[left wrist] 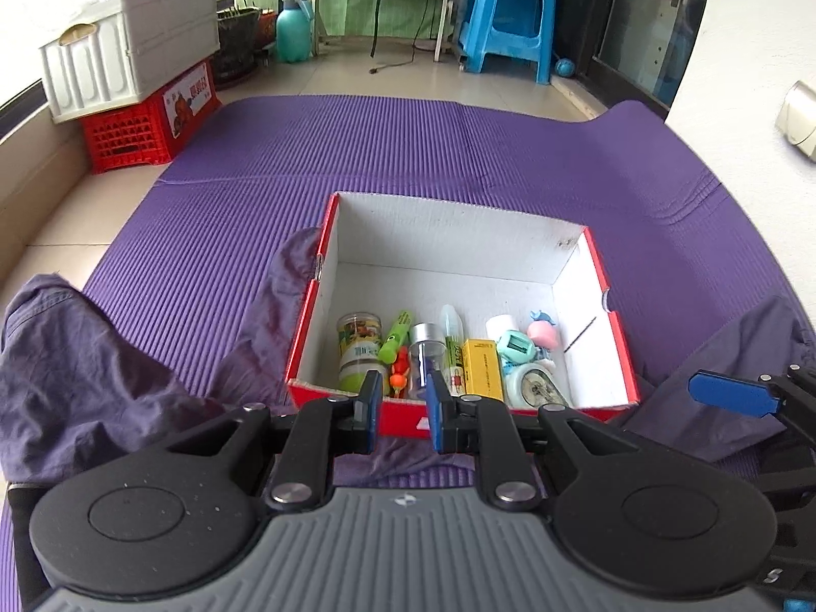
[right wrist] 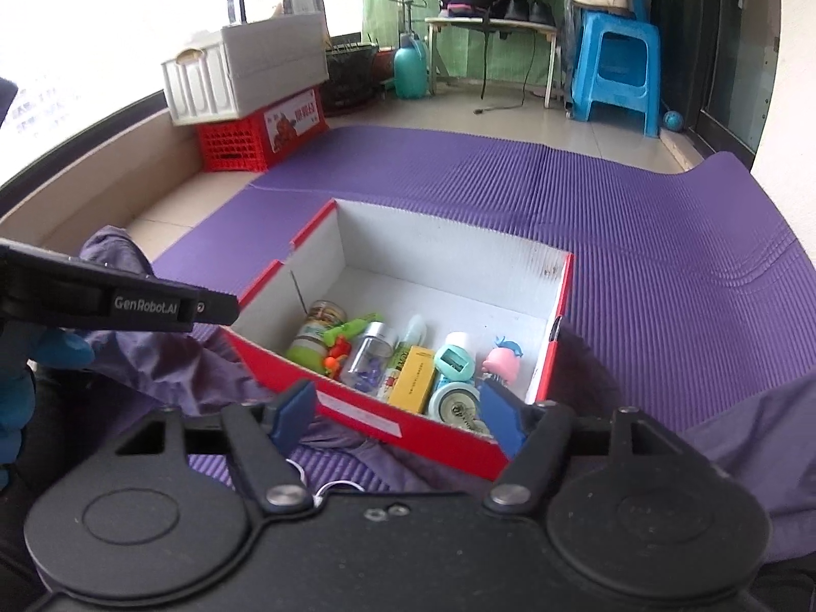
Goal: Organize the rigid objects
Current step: 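Move both tools back toward the white sunglasses and pink binder clip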
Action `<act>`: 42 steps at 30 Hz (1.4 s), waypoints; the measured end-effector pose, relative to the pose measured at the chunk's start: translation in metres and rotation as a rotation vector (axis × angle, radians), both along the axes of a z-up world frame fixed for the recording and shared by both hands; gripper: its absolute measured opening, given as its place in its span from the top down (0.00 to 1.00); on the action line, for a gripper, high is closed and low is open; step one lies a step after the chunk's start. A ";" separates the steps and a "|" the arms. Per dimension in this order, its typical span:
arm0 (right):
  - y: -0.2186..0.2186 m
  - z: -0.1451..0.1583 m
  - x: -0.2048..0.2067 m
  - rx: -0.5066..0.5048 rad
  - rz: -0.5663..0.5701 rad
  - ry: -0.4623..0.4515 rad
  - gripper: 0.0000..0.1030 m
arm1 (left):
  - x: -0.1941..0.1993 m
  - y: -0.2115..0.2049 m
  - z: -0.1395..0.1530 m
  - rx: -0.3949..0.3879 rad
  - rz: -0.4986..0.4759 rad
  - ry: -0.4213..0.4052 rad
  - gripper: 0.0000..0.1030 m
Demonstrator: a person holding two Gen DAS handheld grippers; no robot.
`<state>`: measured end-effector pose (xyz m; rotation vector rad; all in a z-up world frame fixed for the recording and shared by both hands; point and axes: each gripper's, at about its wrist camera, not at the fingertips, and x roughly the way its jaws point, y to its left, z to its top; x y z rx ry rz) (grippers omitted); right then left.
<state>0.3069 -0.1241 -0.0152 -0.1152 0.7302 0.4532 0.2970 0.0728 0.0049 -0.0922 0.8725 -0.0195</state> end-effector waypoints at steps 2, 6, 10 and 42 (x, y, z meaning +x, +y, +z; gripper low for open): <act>-0.004 0.006 -0.010 0.017 0.006 -0.005 0.28 | -0.011 0.001 0.005 -0.003 -0.001 -0.013 0.83; -0.007 0.016 -0.028 0.038 0.027 -0.020 0.25 | -0.036 -0.001 0.010 0.003 -0.023 -0.027 0.83; -0.008 0.022 -0.046 0.056 0.053 -0.032 0.23 | -0.058 -0.004 0.014 -0.002 -0.034 -0.038 0.83; -0.023 -0.039 -0.113 0.083 0.040 0.043 0.02 | -0.122 -0.004 -0.039 -0.048 0.037 0.005 0.04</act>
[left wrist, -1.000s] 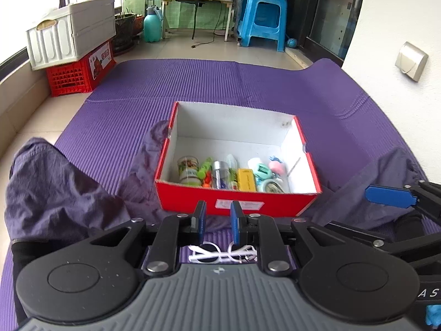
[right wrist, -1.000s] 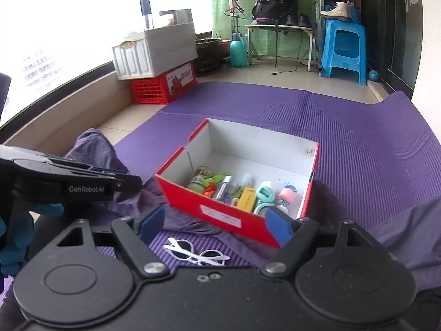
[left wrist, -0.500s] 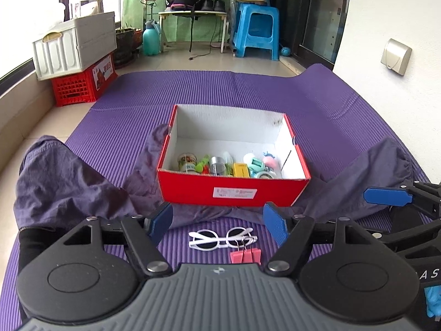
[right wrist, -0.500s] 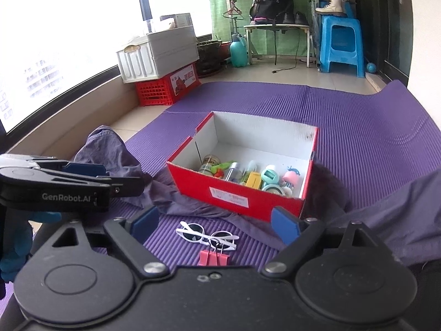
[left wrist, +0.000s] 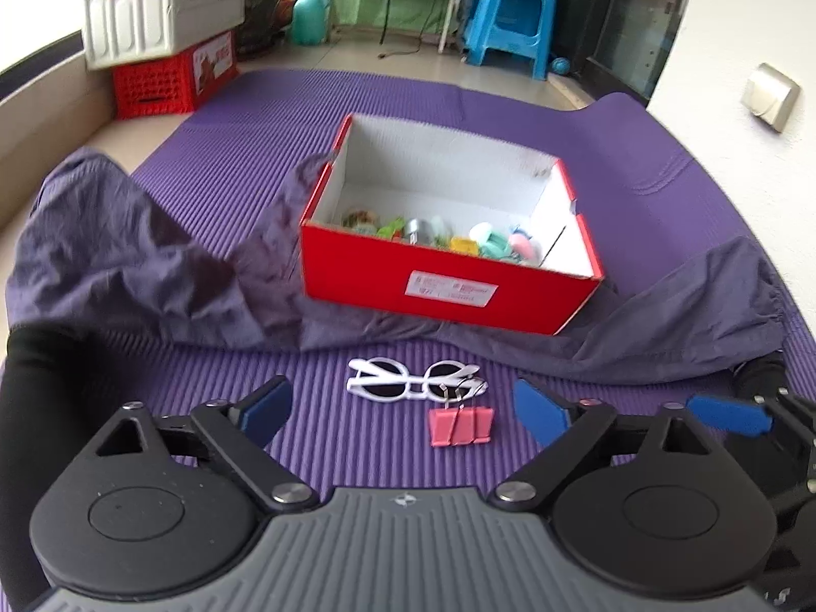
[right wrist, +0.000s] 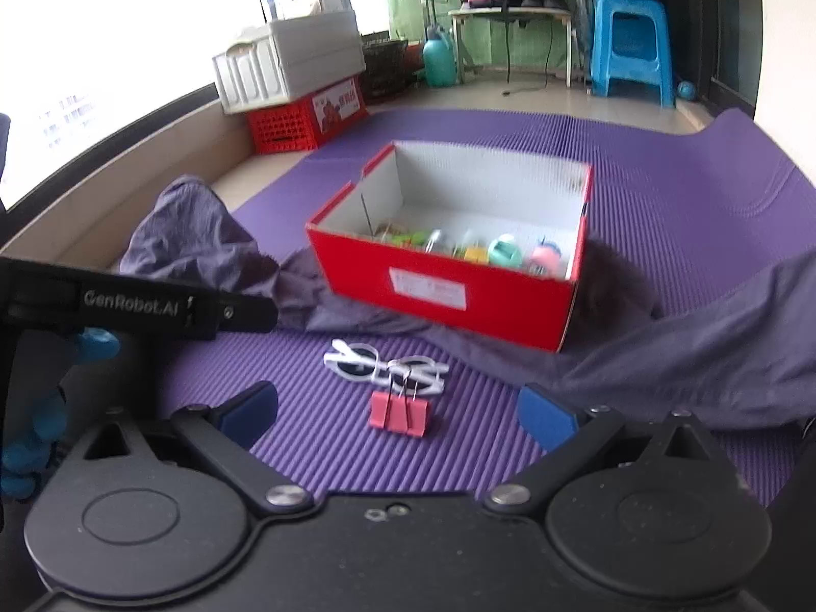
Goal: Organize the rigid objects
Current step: 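Move both tools back toward the white sunglasses and pink binder clip, then grasp the pink binder clip with the right tool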
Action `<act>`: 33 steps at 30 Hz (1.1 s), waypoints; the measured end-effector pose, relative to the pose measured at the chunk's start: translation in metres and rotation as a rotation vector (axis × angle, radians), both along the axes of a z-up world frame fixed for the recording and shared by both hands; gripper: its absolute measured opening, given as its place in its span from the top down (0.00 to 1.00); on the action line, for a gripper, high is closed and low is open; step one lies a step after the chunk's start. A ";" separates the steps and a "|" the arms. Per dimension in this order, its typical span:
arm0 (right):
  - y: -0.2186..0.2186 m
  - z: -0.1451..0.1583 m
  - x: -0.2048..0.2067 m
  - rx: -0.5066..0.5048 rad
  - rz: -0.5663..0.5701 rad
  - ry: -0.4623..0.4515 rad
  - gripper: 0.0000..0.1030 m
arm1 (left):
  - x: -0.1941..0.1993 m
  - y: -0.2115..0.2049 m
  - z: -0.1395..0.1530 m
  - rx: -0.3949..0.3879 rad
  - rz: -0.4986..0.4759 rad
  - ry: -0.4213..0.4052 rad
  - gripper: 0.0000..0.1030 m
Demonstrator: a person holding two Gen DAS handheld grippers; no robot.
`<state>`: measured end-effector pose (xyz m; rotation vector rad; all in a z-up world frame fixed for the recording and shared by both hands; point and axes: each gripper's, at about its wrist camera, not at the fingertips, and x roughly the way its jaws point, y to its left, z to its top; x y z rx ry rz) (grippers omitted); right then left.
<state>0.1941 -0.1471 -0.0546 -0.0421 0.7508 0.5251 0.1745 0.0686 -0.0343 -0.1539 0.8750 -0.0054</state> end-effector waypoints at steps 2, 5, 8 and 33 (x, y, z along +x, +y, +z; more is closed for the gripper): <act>0.003 -0.008 -0.001 -0.006 0.005 0.016 0.02 | 0.003 0.002 -0.009 0.006 0.023 0.016 0.01; 0.009 -0.019 -0.002 -0.030 0.018 0.027 0.02 | 0.007 0.006 -0.021 0.020 0.042 0.035 0.01; 0.014 -0.027 0.000 -0.051 0.024 0.034 0.02 | 0.014 0.010 -0.034 0.035 0.054 0.064 0.01; 0.058 -0.096 0.054 -0.140 0.016 0.068 0.11 | 0.077 0.023 -0.096 0.034 0.048 0.180 0.01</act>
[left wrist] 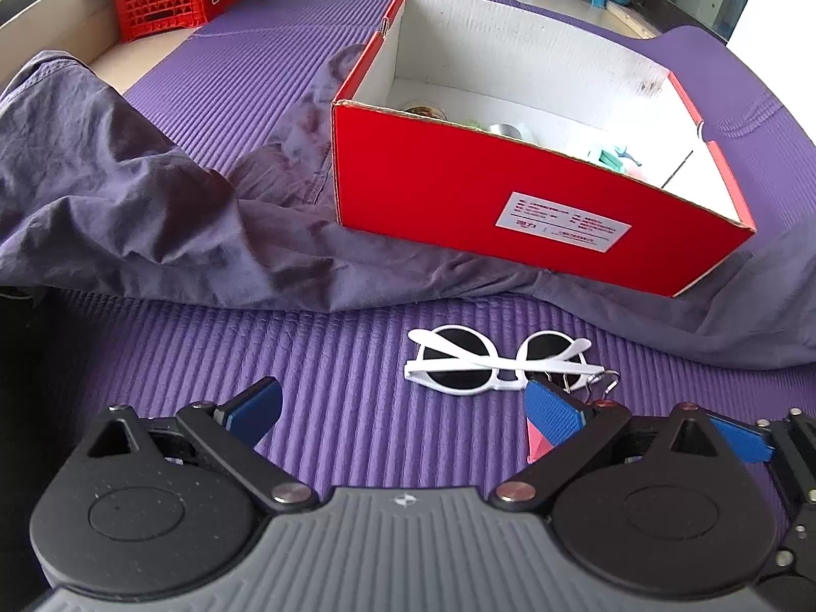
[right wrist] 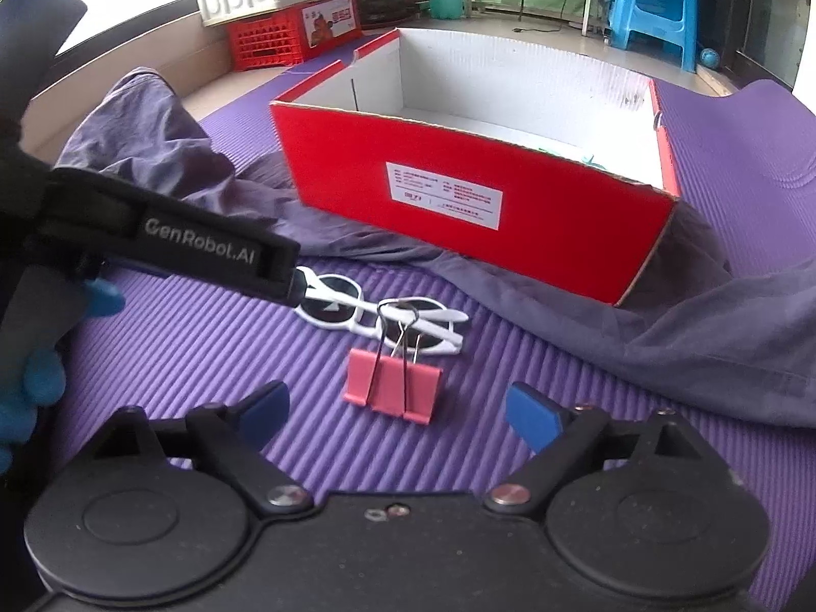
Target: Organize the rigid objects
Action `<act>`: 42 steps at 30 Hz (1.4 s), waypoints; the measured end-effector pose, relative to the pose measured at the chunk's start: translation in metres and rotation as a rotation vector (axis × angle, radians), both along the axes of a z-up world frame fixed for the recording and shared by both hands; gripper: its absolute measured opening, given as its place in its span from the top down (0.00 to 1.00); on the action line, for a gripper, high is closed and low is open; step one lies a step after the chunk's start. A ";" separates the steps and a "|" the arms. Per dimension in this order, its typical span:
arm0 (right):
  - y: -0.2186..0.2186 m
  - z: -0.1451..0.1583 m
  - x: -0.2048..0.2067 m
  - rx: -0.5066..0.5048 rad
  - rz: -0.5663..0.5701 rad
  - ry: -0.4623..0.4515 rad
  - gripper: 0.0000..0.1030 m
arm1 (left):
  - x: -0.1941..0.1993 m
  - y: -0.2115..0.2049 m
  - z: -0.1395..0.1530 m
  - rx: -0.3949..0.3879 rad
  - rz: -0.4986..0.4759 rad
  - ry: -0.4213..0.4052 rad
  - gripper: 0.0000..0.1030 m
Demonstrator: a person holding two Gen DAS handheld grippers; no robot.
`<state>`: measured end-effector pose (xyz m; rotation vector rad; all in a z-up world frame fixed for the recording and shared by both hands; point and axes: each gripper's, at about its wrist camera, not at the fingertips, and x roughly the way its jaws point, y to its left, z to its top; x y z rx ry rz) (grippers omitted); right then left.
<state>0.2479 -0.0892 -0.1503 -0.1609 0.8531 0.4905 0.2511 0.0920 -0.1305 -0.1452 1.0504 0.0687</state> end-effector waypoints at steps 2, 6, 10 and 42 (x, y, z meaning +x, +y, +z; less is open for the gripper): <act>0.005 -0.005 0.004 -0.002 0.000 -0.002 0.14 | 0.002 0.000 -0.003 -0.005 -0.008 0.000 0.01; 0.014 -0.015 0.010 -0.013 0.005 0.006 0.22 | 0.005 -0.006 -0.010 0.001 -0.048 -0.007 0.01; 0.019 -0.021 0.016 -0.022 -0.009 -0.002 0.25 | 0.008 -0.008 -0.016 0.006 -0.070 -0.011 0.01; 0.032 -0.035 0.030 -0.034 -0.007 0.008 0.49 | 0.026 -0.015 -0.055 0.052 -0.081 -0.041 0.01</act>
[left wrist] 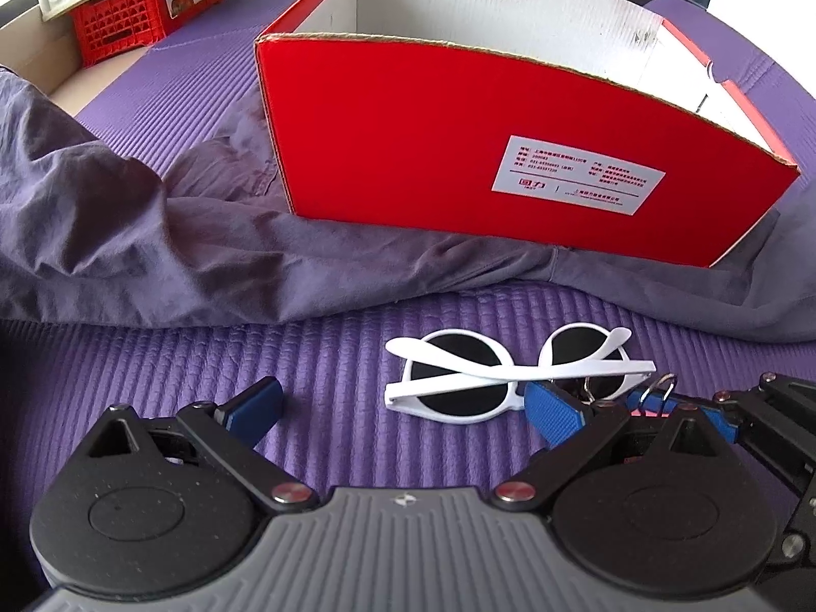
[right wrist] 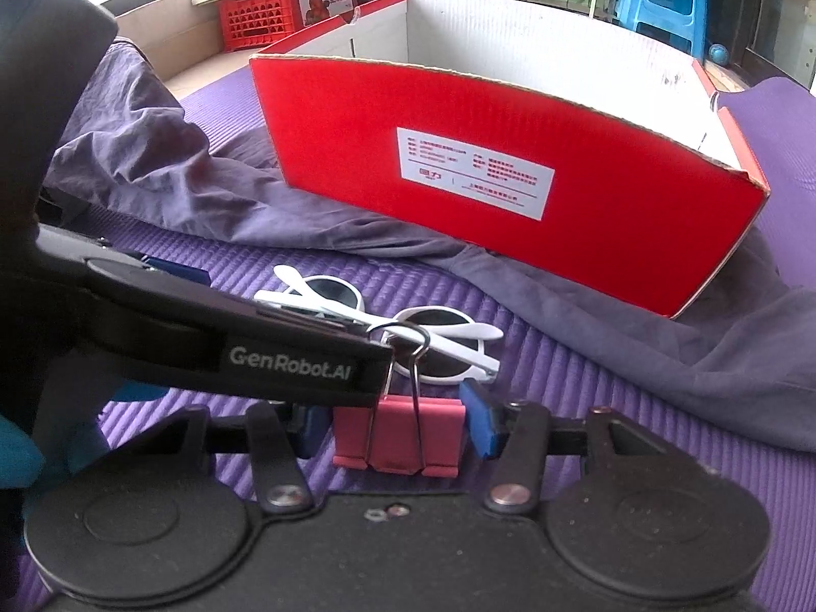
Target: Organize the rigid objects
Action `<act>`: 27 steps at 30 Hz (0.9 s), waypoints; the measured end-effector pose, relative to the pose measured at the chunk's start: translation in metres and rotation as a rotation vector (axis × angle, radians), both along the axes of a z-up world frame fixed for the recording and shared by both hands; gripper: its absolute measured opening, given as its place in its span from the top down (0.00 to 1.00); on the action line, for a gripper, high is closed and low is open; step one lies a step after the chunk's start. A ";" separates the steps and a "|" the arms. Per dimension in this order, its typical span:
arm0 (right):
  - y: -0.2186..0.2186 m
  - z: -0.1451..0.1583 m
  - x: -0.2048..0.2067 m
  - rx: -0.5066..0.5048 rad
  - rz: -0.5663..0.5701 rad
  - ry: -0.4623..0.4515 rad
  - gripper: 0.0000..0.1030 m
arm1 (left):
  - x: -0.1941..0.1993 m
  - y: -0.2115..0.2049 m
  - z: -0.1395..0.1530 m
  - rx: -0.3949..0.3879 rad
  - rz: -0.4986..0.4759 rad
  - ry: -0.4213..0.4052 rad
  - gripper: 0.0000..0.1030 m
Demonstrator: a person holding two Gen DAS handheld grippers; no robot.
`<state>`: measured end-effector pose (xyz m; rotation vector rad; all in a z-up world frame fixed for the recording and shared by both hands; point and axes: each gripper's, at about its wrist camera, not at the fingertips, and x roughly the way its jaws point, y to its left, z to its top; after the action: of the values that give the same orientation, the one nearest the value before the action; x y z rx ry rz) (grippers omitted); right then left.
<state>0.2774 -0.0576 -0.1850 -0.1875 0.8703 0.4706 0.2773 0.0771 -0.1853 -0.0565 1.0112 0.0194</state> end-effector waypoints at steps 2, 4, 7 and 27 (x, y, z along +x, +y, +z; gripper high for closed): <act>0.000 0.000 -0.001 0.000 -0.002 -0.002 0.50 | 0.000 -0.002 0.000 0.006 -0.001 -0.007 0.01; 0.000 -0.001 0.000 0.001 -0.006 -0.004 0.51 | 0.000 -0.005 0.000 0.017 0.001 -0.018 0.01; -0.001 -0.001 0.000 0.006 -0.014 -0.006 0.52 | 0.000 -0.009 0.000 0.030 0.008 -0.029 0.01; -0.009 0.001 -0.003 0.028 -0.033 -0.011 0.53 | -0.006 -0.023 0.010 0.047 -0.062 -0.082 0.57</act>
<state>0.2746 -0.0662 -0.1839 -0.1497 0.8547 0.4499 0.2713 0.0542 -0.1753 0.0173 0.9297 -0.0157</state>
